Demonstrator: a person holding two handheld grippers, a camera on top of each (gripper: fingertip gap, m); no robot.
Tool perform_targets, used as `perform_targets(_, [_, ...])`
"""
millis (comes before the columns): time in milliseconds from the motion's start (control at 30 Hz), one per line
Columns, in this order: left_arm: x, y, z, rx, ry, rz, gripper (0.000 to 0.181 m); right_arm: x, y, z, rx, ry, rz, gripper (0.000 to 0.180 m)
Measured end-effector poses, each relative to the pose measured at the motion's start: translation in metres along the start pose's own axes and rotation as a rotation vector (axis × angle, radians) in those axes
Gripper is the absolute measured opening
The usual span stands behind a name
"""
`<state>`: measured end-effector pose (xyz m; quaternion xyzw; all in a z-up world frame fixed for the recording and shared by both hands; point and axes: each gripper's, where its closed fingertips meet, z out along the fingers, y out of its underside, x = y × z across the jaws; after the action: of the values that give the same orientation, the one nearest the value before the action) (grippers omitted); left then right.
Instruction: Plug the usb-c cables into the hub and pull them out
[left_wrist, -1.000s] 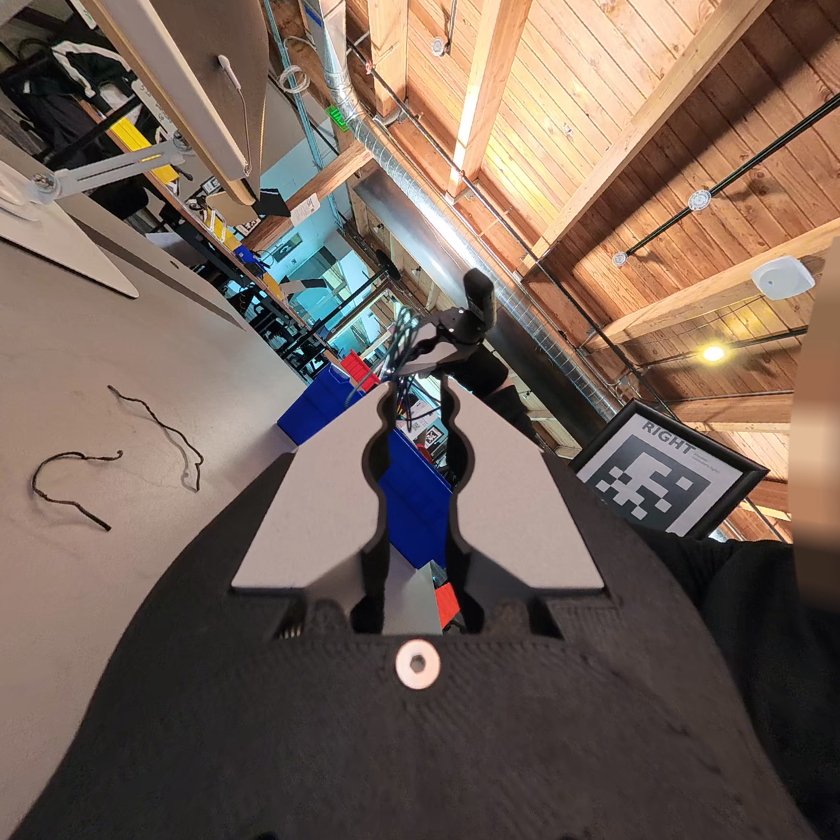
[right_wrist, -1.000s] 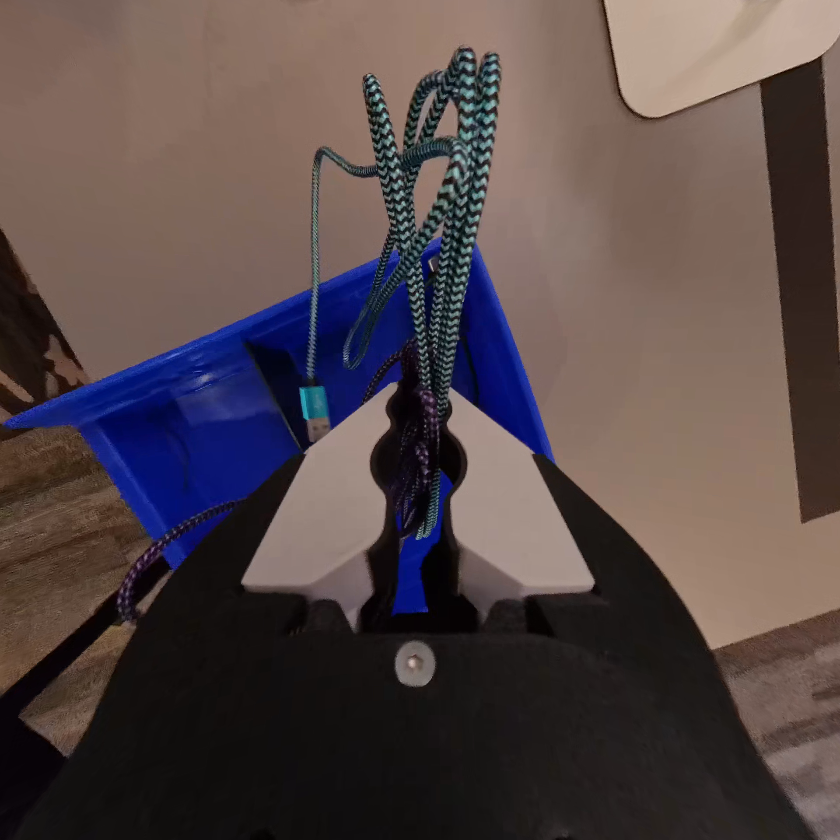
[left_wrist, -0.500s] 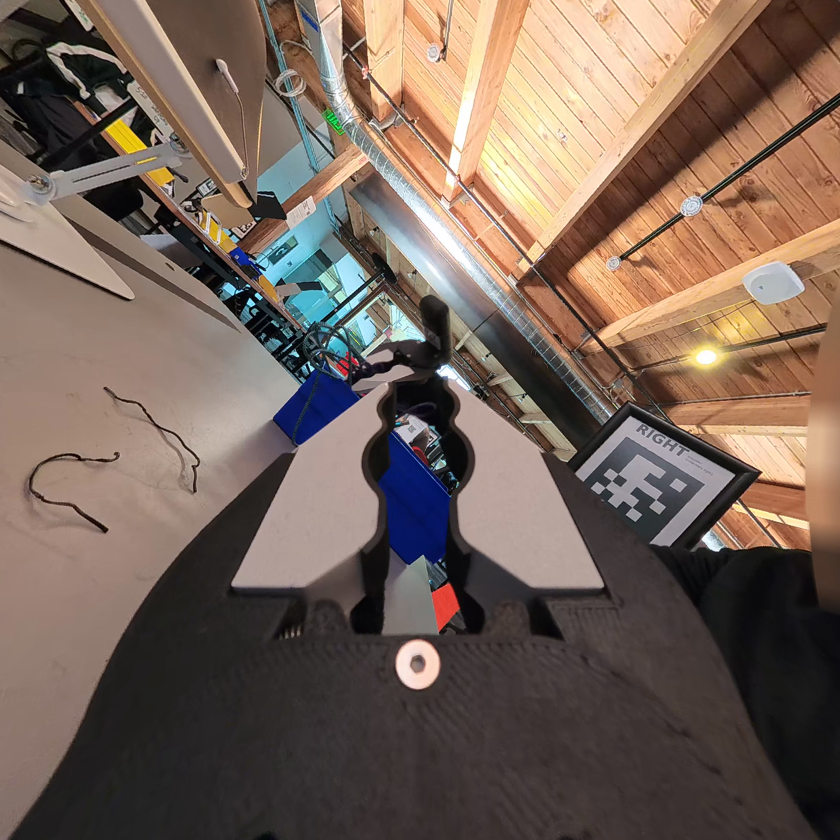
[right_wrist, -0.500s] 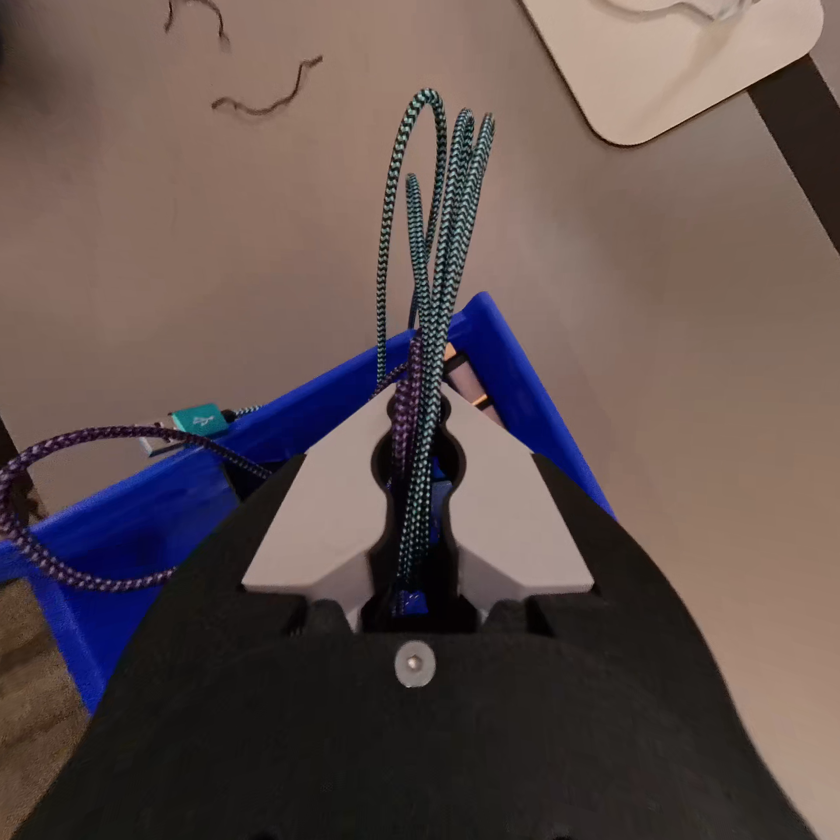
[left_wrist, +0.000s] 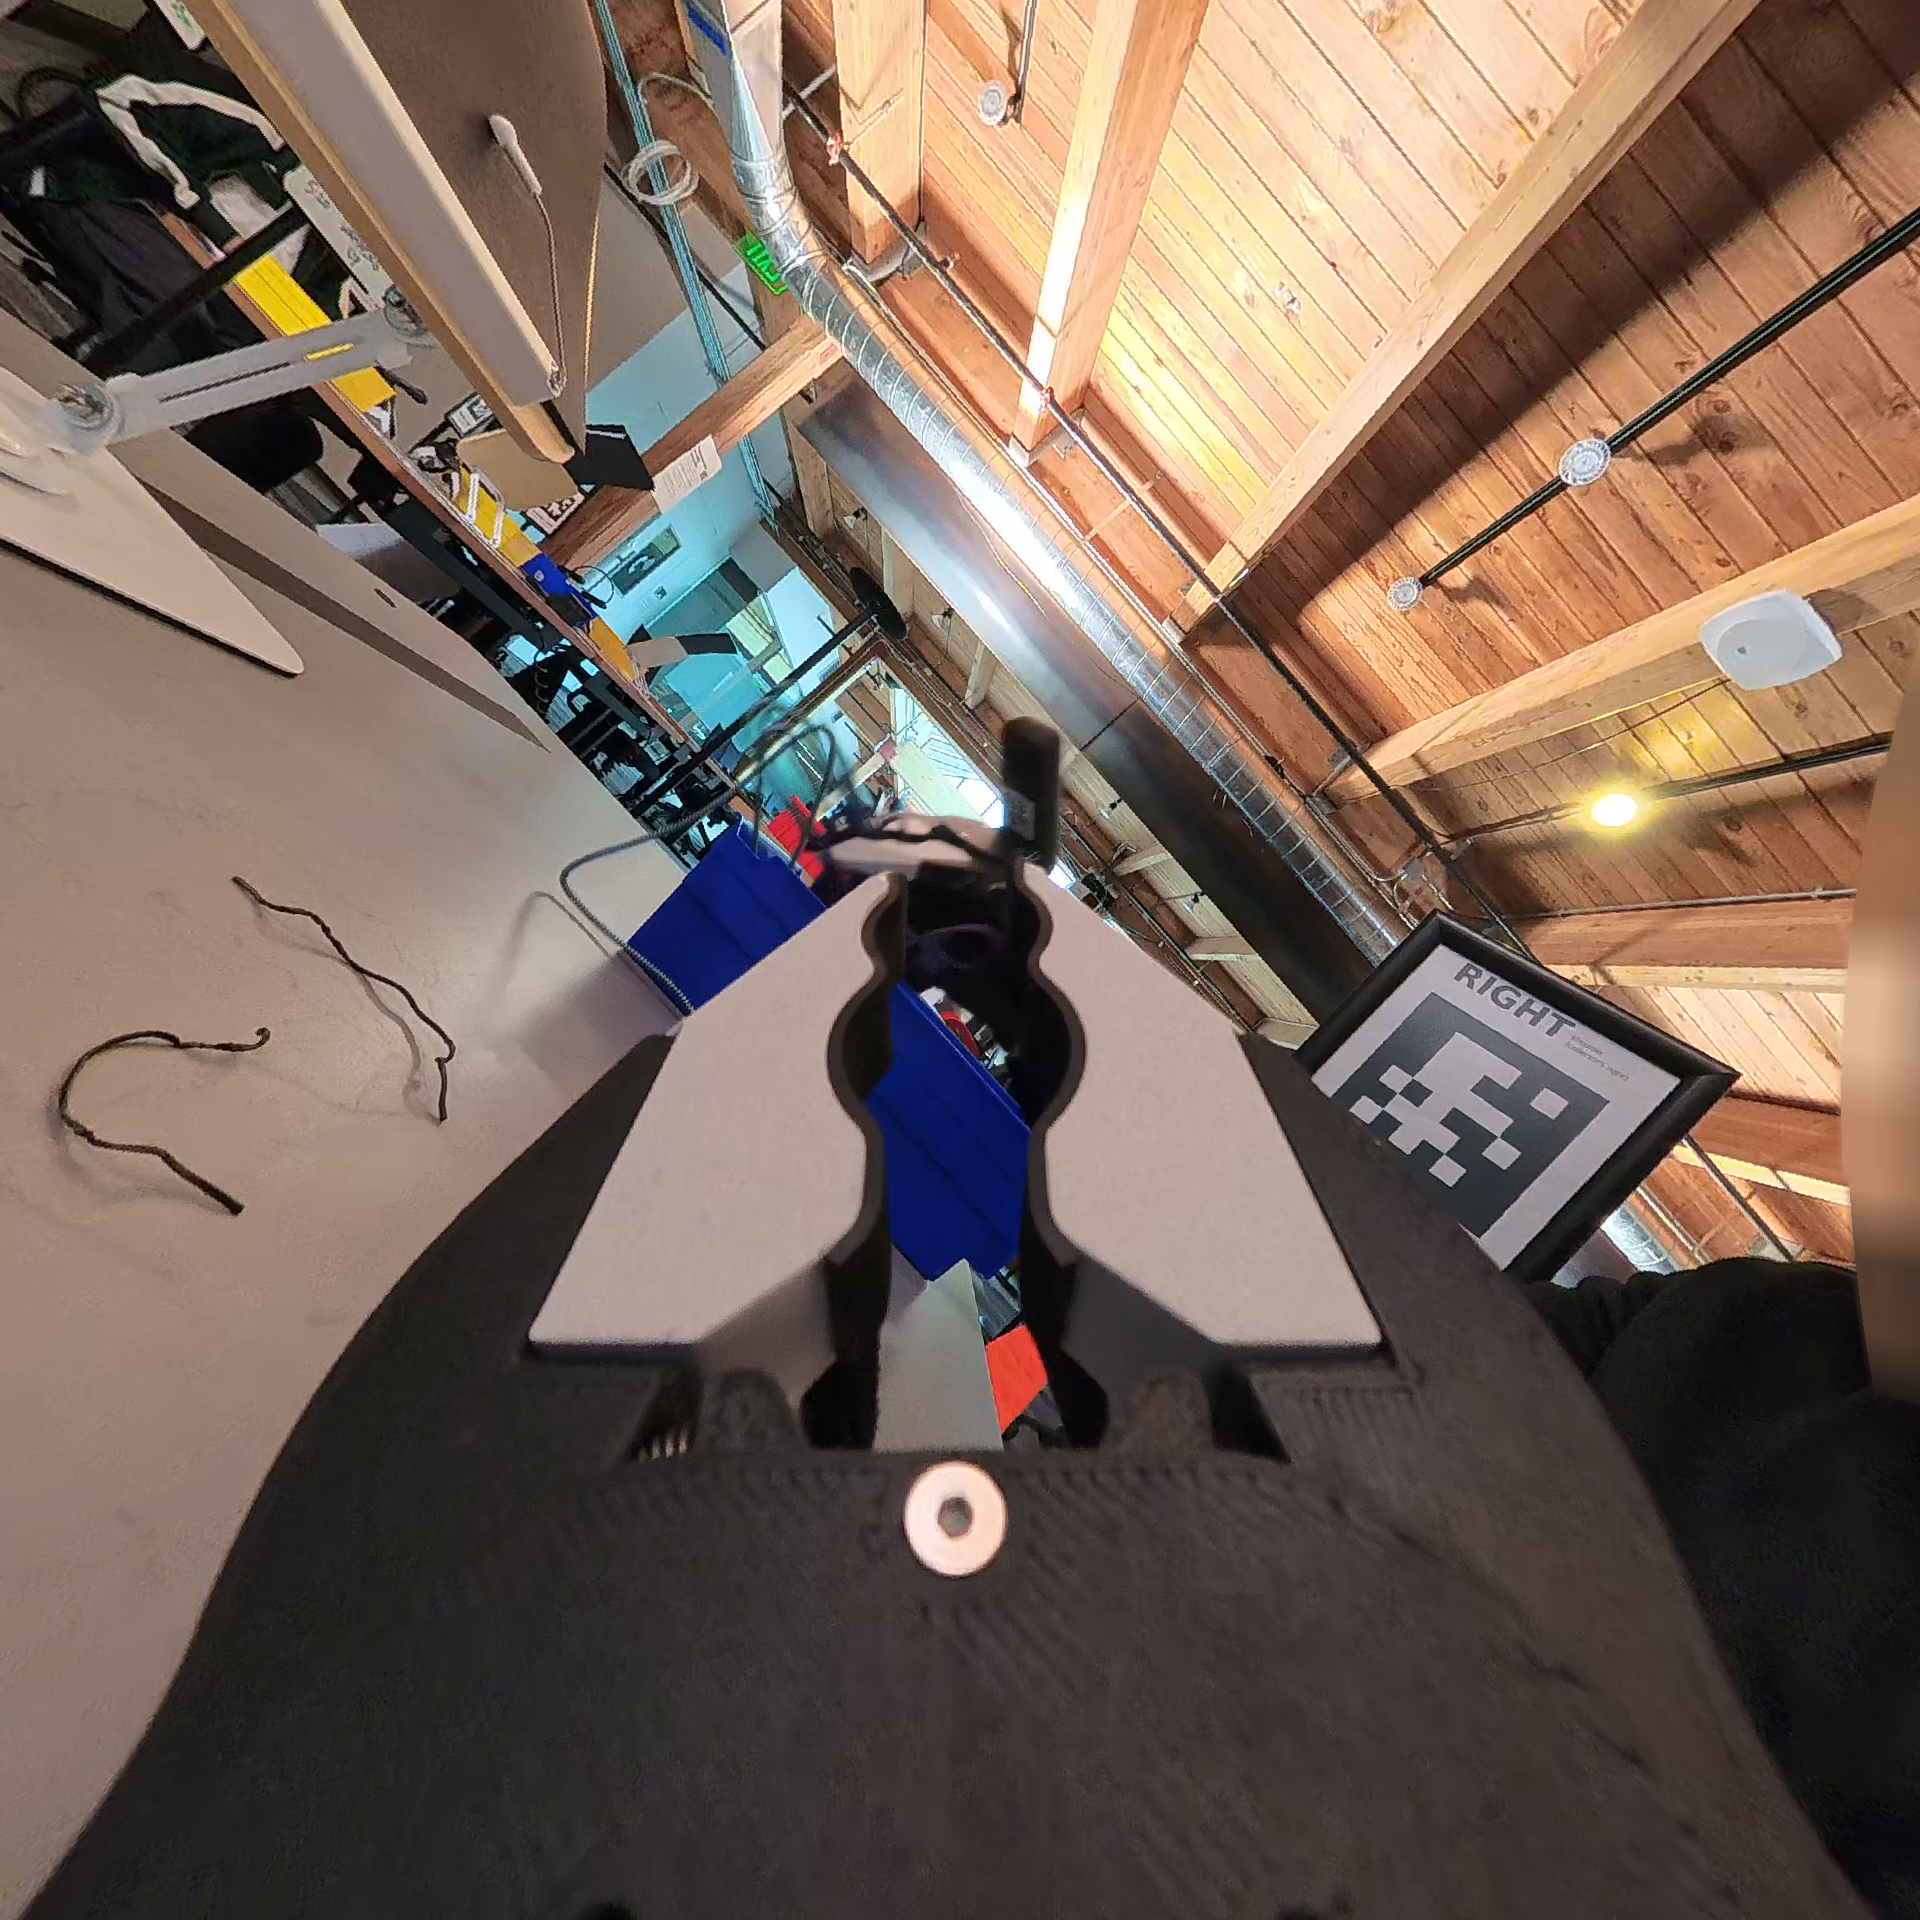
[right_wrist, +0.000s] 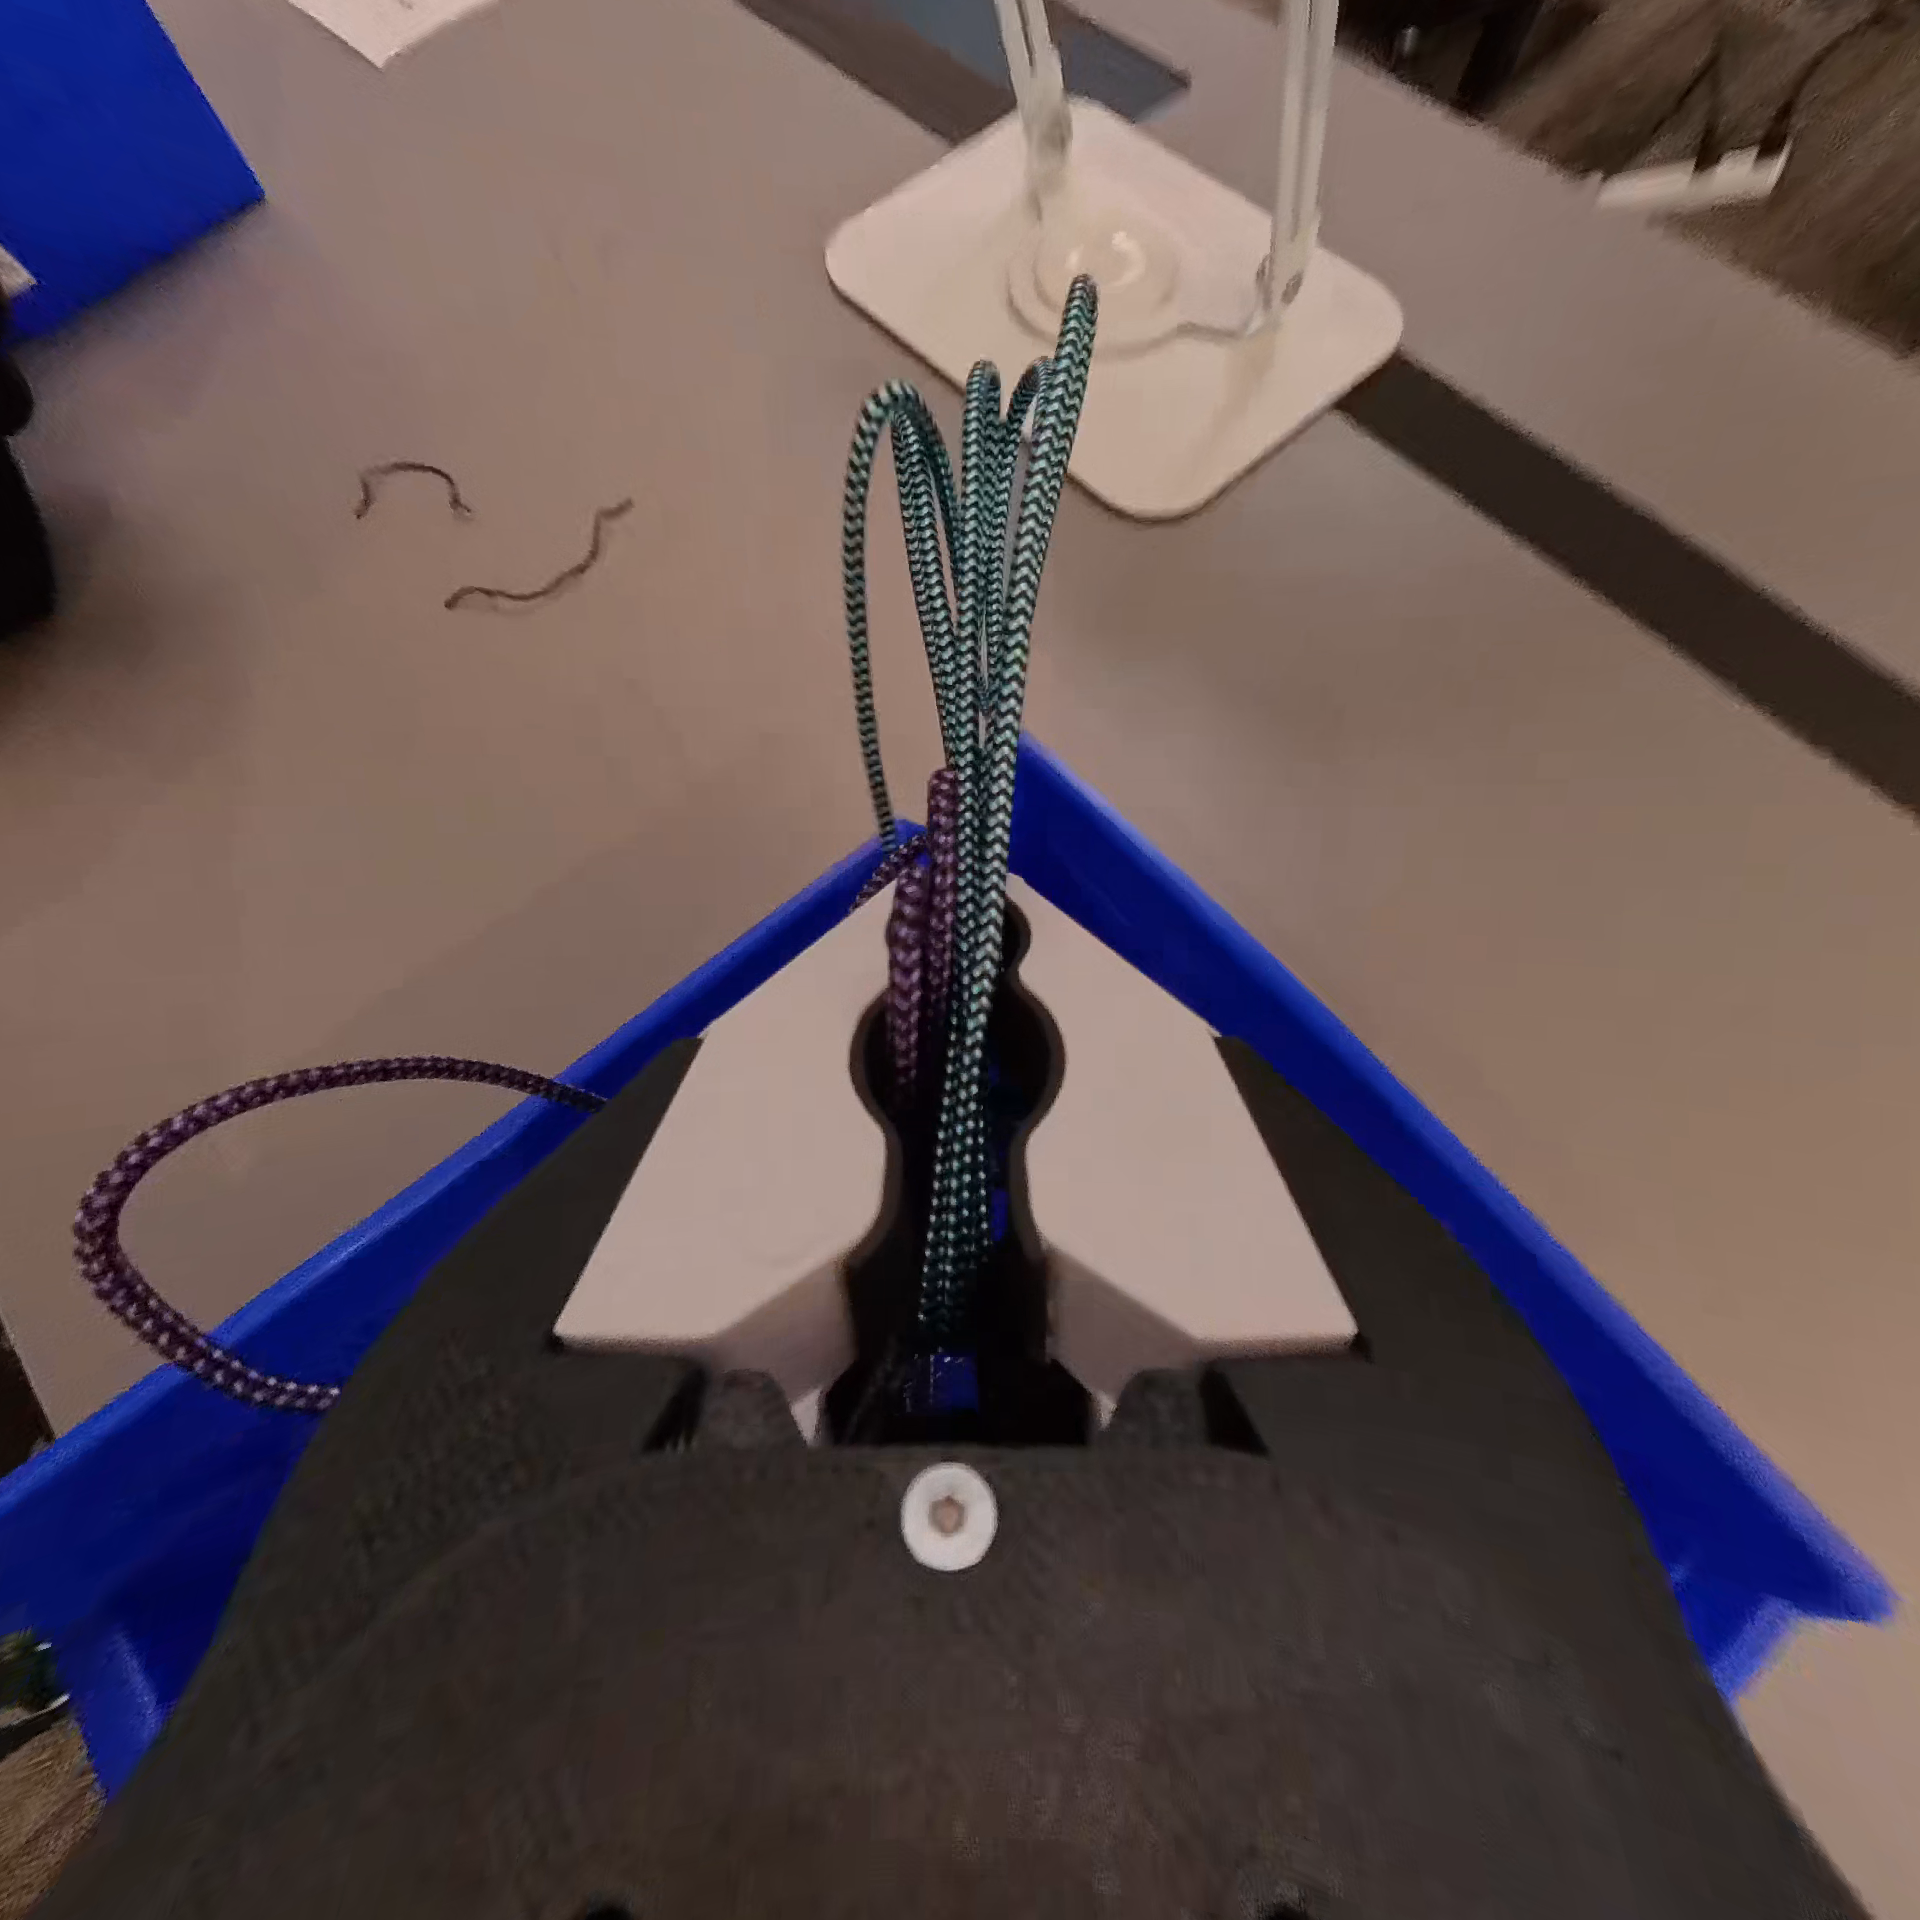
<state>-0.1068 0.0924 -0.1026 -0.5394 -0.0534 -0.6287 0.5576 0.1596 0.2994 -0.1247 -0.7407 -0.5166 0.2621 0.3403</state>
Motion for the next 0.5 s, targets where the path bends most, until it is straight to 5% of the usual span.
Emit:
perform_targets(267, [-0.001, 0.000, 0.000, 0.000, -0.004, 0.001, 0.017, 0.023, -0.073, -0.083, 0.397, 0.229, -0.042, 0.007])
perform_targets(500, [-0.001, 0.001, 0.001, -0.005, -0.007, 0.002, 0.017, 0.025, -0.096, -0.147, 0.657, 0.324, -0.071, 0.007])
